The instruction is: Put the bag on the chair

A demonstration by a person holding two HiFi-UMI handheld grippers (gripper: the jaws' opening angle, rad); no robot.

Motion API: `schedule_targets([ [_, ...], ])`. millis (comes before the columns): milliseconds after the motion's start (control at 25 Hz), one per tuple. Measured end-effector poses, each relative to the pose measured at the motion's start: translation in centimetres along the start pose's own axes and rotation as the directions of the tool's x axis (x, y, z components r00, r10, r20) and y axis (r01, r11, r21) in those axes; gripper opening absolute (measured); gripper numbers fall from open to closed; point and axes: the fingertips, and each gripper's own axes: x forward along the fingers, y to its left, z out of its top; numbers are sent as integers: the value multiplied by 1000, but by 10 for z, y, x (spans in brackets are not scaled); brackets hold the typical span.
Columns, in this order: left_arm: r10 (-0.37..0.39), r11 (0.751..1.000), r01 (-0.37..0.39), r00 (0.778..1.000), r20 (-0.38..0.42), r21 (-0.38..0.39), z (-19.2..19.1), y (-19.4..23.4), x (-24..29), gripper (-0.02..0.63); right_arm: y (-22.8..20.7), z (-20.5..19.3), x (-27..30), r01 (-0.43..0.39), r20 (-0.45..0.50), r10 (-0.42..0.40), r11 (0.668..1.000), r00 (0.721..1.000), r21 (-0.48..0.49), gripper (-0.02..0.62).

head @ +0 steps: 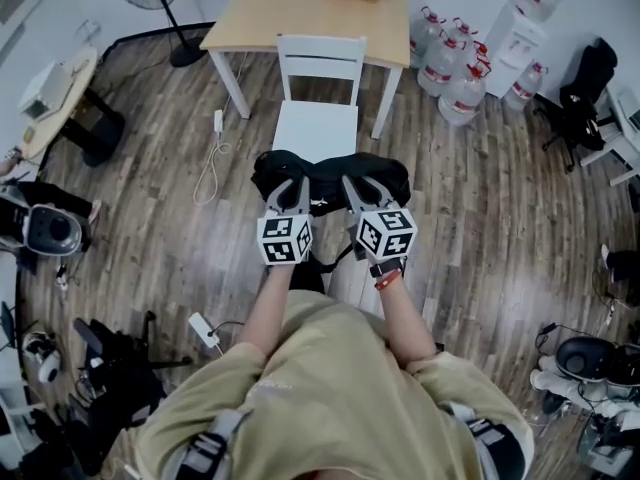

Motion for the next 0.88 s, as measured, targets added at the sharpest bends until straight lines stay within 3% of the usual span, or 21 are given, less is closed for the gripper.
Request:
schedule_targets([
  [440, -17, 999, 16, 1000, -16, -46, 70, 105, 149, 28, -51, 62, 172, 31, -30, -29, 998, 999, 54, 78],
  [880, -73, 996, 69, 995, -65, -53, 94, 170, 258, 26, -99, 83, 287, 105, -49, -101, 990, 994, 93, 77],
])
